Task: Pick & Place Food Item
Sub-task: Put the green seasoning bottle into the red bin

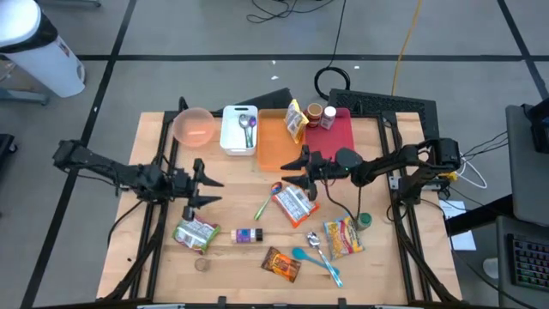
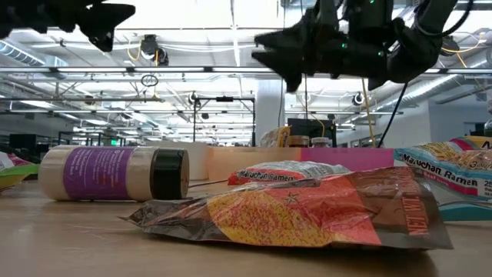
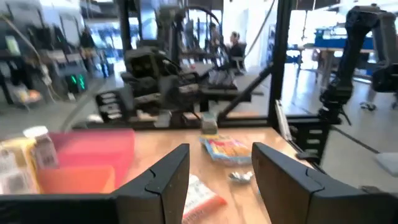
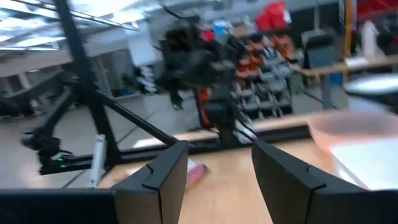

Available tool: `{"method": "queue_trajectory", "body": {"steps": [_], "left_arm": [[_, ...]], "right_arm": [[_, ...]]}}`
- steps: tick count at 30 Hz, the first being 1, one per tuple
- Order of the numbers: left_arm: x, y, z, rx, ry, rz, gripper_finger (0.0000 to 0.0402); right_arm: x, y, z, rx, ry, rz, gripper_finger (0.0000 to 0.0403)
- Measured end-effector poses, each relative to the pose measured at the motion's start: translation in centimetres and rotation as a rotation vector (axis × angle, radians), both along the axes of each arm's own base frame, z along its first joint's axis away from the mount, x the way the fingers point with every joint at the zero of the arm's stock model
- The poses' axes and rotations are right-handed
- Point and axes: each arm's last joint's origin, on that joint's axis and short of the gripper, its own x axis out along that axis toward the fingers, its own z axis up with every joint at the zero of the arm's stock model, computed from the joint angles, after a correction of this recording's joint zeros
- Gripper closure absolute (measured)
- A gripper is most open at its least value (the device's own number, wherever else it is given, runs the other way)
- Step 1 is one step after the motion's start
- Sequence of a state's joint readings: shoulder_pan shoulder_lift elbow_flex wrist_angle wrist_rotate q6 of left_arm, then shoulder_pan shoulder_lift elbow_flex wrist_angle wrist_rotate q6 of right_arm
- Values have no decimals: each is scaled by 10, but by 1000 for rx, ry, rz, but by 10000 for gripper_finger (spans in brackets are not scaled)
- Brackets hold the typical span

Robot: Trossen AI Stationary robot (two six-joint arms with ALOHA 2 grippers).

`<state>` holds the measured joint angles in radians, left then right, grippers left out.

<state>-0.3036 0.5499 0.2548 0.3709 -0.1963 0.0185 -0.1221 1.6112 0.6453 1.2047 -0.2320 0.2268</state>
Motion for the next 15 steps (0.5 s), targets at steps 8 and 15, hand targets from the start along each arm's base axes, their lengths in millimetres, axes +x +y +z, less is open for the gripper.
{"method": "queue_trajectory", "body": {"steps": [8,15], "left_arm": [[4,0,4,-20,-118,27,220],[8,-2,0,-180,-73,5,220]], "right_arm": [[0,40,6,-33,-69,126,232],[-2,77,2,-67,-38,218,232]]}}
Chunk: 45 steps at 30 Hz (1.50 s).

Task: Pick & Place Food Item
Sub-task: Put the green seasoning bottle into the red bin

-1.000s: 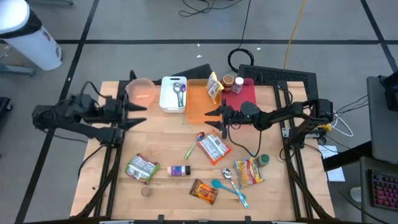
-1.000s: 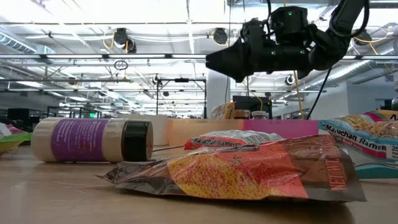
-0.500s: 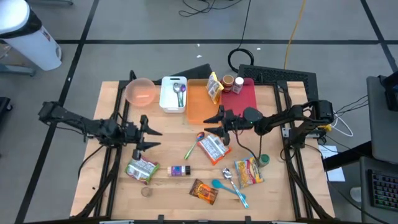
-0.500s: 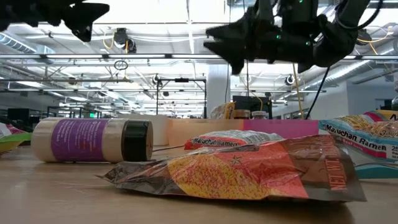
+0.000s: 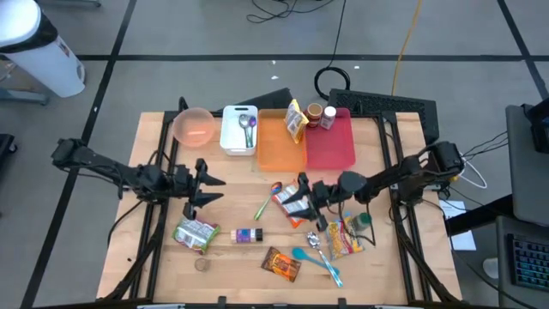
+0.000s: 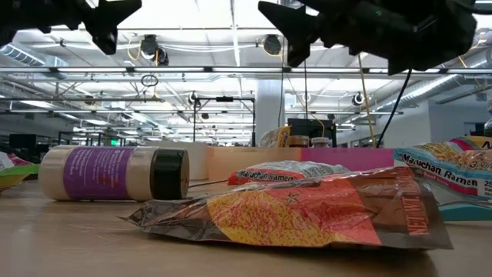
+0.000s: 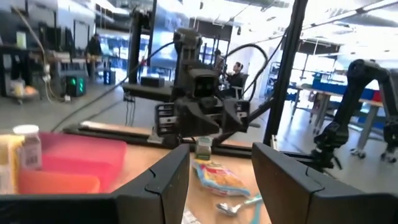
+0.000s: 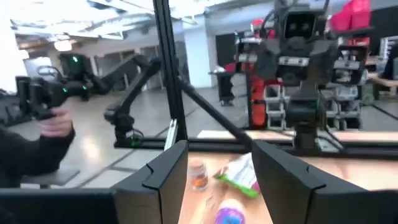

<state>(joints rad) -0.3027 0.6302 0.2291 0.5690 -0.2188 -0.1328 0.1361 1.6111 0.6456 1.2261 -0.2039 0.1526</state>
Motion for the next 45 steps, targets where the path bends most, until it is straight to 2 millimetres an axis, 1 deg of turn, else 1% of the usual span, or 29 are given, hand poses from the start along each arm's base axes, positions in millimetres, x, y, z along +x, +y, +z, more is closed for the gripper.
{"method": "queue_trajectory", "body": {"steps": [4,7,11,13,18,21,28,33,45], "left_arm": [[3,-1,-3,11,23,1,220],[5,-2,-5,35,26,4,220],[7,-2,-5,31,22,4,220],[7,-2,-3,39,-1,7,220],[3,-1,11,135,-153,44,220],[2,-1,15,152,-195,56,220],[2,-1,15,182,-199,64,220],[2,-1,15,141,-192,53,220],[3,-1,13,147,-173,50,220]], "right_arm": [[-1,11,-1,5,10,-109,232],[-1,13,-2,-8,18,-197,232],[-1,11,-6,-60,53,-256,232],[0,10,-8,-83,64,-260,232],[0,10,-11,-99,93,-260,232],[0,10,-11,-98,91,-259,232],[0,10,-11,-98,91,-259,232],[0,10,-11,-97,89,-259,232],[0,10,-11,-97,89,-259,232]]}}
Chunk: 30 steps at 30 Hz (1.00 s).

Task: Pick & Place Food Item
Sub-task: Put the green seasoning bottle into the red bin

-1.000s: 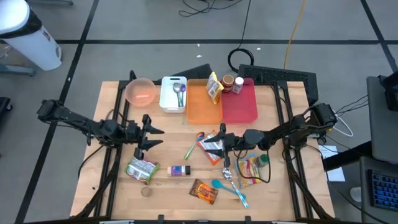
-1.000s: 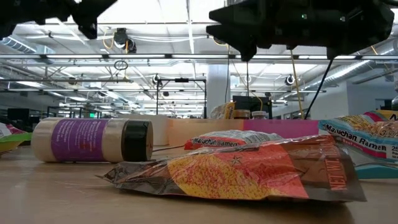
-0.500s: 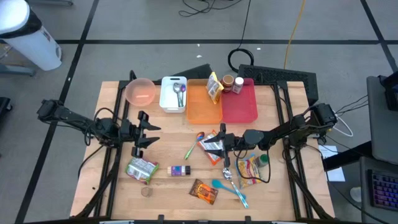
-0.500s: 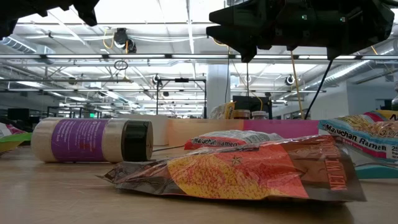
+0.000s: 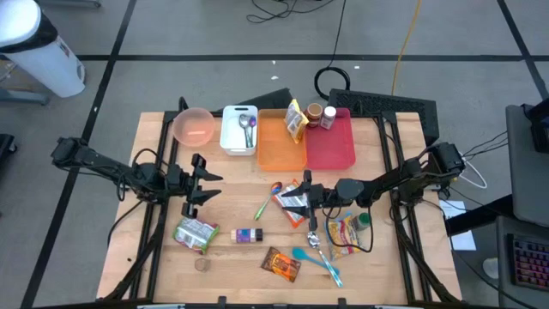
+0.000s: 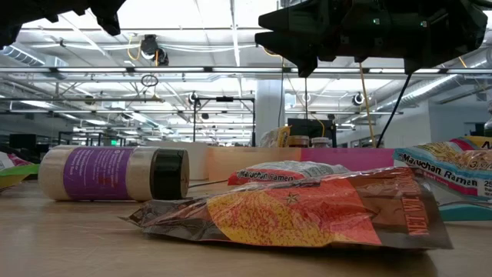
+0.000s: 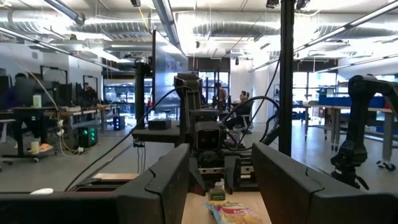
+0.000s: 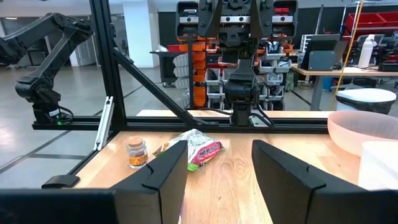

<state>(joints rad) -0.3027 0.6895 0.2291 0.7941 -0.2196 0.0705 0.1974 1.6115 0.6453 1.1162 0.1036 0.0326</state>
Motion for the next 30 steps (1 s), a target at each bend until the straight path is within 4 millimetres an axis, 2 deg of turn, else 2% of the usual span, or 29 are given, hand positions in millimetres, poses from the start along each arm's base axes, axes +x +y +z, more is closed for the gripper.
{"method": "queue_trajectory", "body": {"steps": [14,23,30], "left_arm": [[0,0,0,-11,0,-4,220],[-4,1,9,52,-102,32,220],[-4,1,9,68,-103,51,220]], "right_arm": [[0,0,0,0,0,0,232],[0,0,0,0,0,0,232],[0,0,0,0,0,0,232]]}}
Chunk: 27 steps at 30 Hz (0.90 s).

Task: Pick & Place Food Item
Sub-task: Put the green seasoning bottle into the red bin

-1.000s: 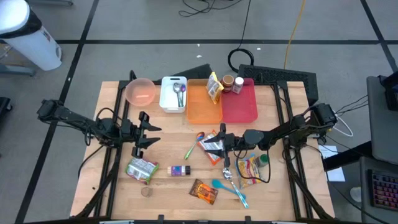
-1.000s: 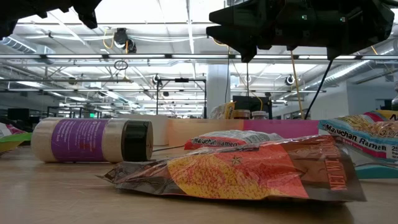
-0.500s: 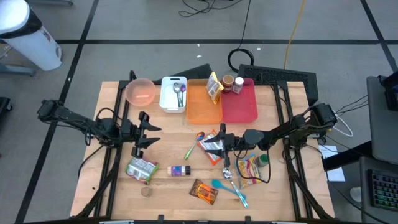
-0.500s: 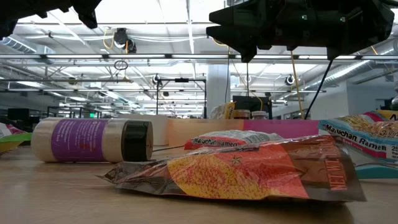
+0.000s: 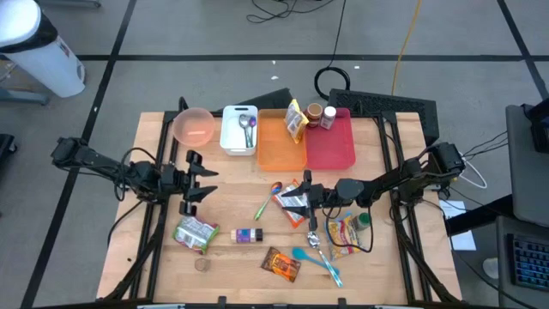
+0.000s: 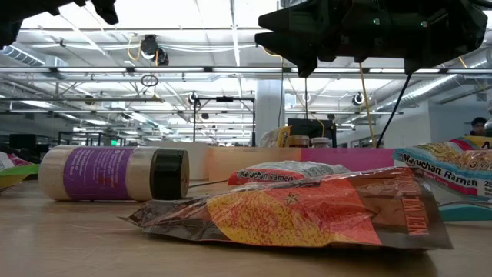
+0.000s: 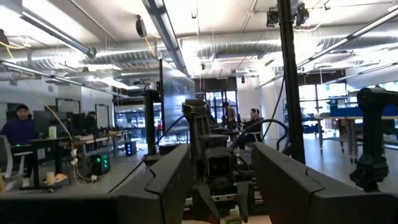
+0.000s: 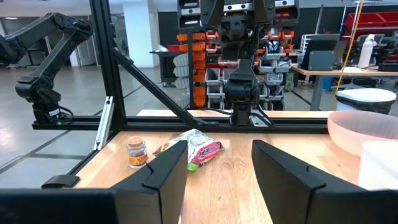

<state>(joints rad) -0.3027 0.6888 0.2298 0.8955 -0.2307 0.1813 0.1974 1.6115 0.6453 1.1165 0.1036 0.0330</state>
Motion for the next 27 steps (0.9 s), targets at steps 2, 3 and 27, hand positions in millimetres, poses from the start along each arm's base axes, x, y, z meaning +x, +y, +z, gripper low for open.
{"method": "queue_trajectory", "body": {"steps": [2,3,27], "left_arm": [[0,0,0,9,-2,10,220],[0,0,1,17,-10,15,220],[-9,3,23,166,-208,139,220]], "right_arm": [[0,0,0,0,-1,0,232],[0,0,0,0,-1,0,232],[-1,0,6,46,-59,3,232]]}}
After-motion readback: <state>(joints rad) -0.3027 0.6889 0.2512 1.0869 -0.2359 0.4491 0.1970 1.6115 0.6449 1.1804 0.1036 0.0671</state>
